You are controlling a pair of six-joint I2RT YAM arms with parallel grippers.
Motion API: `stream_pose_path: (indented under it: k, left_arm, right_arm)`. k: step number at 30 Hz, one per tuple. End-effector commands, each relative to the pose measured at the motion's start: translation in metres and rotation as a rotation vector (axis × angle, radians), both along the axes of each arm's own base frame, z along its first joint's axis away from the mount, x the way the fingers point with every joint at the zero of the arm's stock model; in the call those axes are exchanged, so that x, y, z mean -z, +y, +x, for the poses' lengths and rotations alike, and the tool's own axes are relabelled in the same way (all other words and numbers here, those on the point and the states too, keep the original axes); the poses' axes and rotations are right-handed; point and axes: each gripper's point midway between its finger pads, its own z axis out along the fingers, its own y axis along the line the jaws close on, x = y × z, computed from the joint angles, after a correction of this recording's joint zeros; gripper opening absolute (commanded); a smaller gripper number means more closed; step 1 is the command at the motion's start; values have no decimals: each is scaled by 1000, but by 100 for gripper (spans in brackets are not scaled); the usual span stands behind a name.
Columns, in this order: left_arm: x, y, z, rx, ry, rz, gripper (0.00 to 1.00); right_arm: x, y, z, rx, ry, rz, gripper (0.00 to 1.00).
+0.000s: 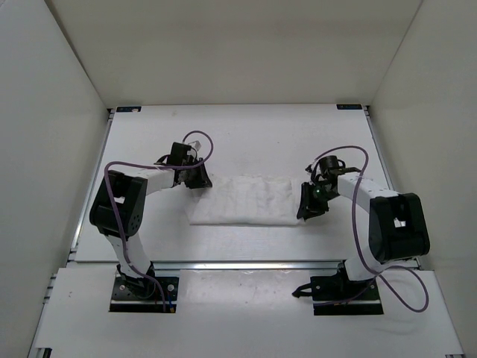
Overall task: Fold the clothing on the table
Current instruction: Fold the skirt
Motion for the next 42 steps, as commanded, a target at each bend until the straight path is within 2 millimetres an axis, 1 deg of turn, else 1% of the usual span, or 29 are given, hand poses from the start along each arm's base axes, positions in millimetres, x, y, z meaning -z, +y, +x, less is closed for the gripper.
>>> stream_pose_path:
  k: [1, 5, 7, 8, 9, 10, 11, 12, 14, 15, 16, 17, 19, 20, 21, 22, 23, 24, 25, 26, 27, 28, 30, 32, 33, 35, 37, 38, 42]
  left_arm:
    - [-30, -3, 14, 0, -79, -17, 34]
    - [-52, -12, 23, 9, -123, -53, 37]
    - [-61, -13, 26, 18, -136, -63, 40]
    - [-73, -15, 30, 25, -158, -74, 42]
    - [-81, -19, 28, 36, -162, -91, 45]
    - [-88, -20, 28, 43, -173, -99, 45]
    - [-98, -21, 28, 39, -191, -103, 49]
    - [-105, -19, 25, 33, -200, -109, 52]
    - [-106, -9, 16, 18, -183, -86, 57]
    - [-106, -6, 6, 18, -161, -82, 58]
    - [-95, -1, -8, 13, -118, -71, 59]
    - [-98, 2, -15, 5, -120, -74, 61]
    - [-91, 11, -42, -7, -115, -64, 64]
    - [-90, 12, -49, -16, -113, -58, 64]
    - [-87, 14, -61, -18, -112, -50, 66]
    - [-85, 16, -74, -11, -112, -41, 67]
    - [-83, 19, -84, -23, -108, -36, 67]
    - [-80, 21, -89, -40, -109, -23, 69]
    - [-77, 25, -97, -60, -112, -28, 68]
    - [-66, 28, -107, -65, -93, -18, 67]
    - [-69, 31, -109, -84, -104, -39, 66]
    - [-63, 35, -118, -100, -94, -52, 67]
    - [-58, 38, -126, -116, -95, -54, 68]
    - [-52, 43, -136, -130, -96, -44, 68]
    - [-52, 44, -137, -139, -103, -47, 68]
    - [-44, 48, -141, -147, -92, -41, 69]
    - [-41, 49, -142, -151, -83, -38, 69]
    - [-34, 49, -144, -148, -60, -32, 68]
    - [-22, 40, -152, -115, -18, -24, 70]
  right_arm:
    - [4, -9, 4, 39, 25, -94, 24]
    - [-1, -10, 14, 33, -7, -164, 26]
    - [-22, 0, 30, 20, -107, -150, 34]
    - [-30, 2, 34, 18, -140, -140, 40]
    - [-42, 5, 38, 33, -187, -129, 42]
    - [-60, 4, 45, 54, -253, -109, 43]
    - [-72, 4, 44, 71, -287, -92, 45]
    - [-81, 2, 49, 93, -326, -77, 46]
    - [-98, -5, 46, 151, -370, -43, 51]
    - [-100, -11, 46, 181, -370, -40, 52]
    - [-98, -16, 40, 212, -355, -27, 53]
    - [-101, -17, 39, 230, -360, -5, 54]
    - [-93, -17, 27, 257, -329, 27, 55]
    - [-87, -18, 21, 281, -310, 31, 56]
    - [-88, -15, 18, 293, -305, 58, 56]
    - [-80, -15, 14, 306, -289, 60, 57]
    - [-74, -10, 9, 316, -273, 94, 61]
    - [-70, -5, 3, 325, -248, 129, 62]
    - [-66, 1, 1, 325, -249, 165, 62]
    - [-58, 7, -3, 332, -237, 186, 63]
    - [-52, 11, -6, 346, -236, 210, 63]
    - [-50, 13, -8, 355, -231, 228, 64]
    - [-42, 18, -10, 382, -233, 266, 63]
    - [-39, 19, -10, 395, -237, 278, 63]
    - [-34, 16, -10, 408, -236, 268, 63]
    - [-29, 14, -11, 405, -226, 262, 63]
    - [-26, 12, -11, 413, -221, 265, 64]
    - [-24, 10, -11, 418, -220, 264, 63]
    - [-19, 10, -12, 418, -215, 257, 64]
